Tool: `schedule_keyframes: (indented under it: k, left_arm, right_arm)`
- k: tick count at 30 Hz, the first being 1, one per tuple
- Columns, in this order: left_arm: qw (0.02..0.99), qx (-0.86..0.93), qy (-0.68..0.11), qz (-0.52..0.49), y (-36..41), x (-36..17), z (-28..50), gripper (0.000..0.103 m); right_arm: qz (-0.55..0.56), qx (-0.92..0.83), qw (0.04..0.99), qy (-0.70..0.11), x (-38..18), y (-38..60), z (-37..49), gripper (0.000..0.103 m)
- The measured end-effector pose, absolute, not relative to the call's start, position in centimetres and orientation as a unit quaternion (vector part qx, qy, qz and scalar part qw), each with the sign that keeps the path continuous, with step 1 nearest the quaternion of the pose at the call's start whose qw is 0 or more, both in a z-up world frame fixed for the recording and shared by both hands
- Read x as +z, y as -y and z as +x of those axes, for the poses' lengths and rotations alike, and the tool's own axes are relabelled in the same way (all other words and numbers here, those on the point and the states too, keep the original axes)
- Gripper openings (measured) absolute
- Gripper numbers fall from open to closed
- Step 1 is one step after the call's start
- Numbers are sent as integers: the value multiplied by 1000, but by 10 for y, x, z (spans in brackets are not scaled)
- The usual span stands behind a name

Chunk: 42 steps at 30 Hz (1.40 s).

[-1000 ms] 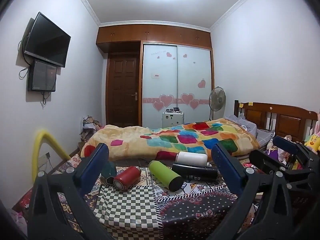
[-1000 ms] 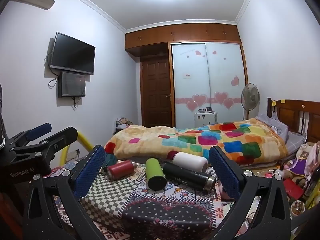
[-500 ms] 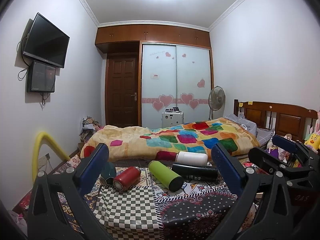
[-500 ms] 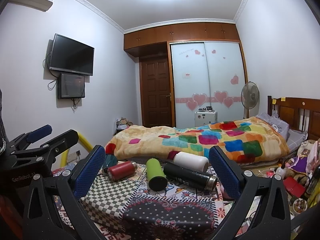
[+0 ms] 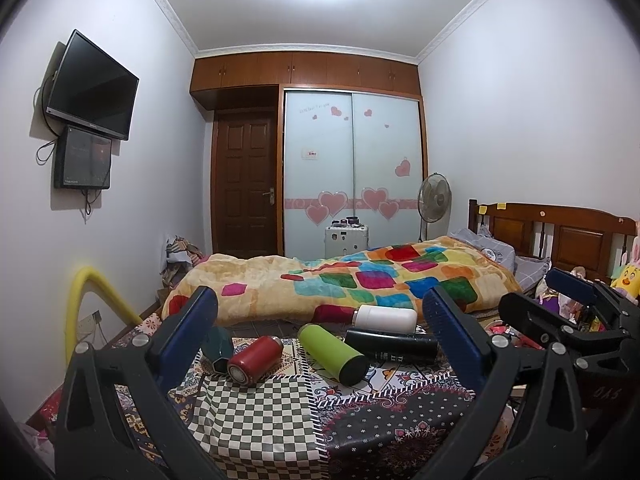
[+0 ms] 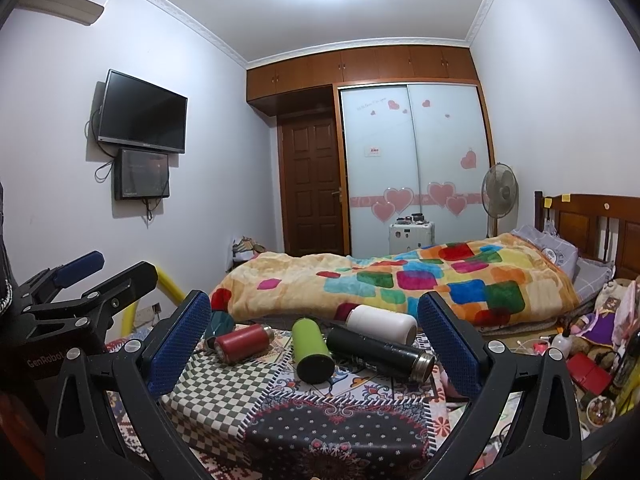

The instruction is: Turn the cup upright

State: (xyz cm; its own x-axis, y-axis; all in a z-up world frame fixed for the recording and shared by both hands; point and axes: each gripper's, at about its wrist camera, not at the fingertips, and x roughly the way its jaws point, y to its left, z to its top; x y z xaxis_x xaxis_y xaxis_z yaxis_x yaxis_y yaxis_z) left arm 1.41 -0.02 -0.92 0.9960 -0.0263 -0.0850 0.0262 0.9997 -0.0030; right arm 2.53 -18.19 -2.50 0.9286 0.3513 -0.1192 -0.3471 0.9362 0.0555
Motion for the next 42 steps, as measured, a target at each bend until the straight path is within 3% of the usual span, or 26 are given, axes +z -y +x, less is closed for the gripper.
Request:
schedule_keyframes:
  k: [42]
  left_arm:
    - [999, -14, -49, 2, -2, -17, 24, 103]
  right_arm:
    - [20, 185, 980, -72, -31, 178, 35, 103]
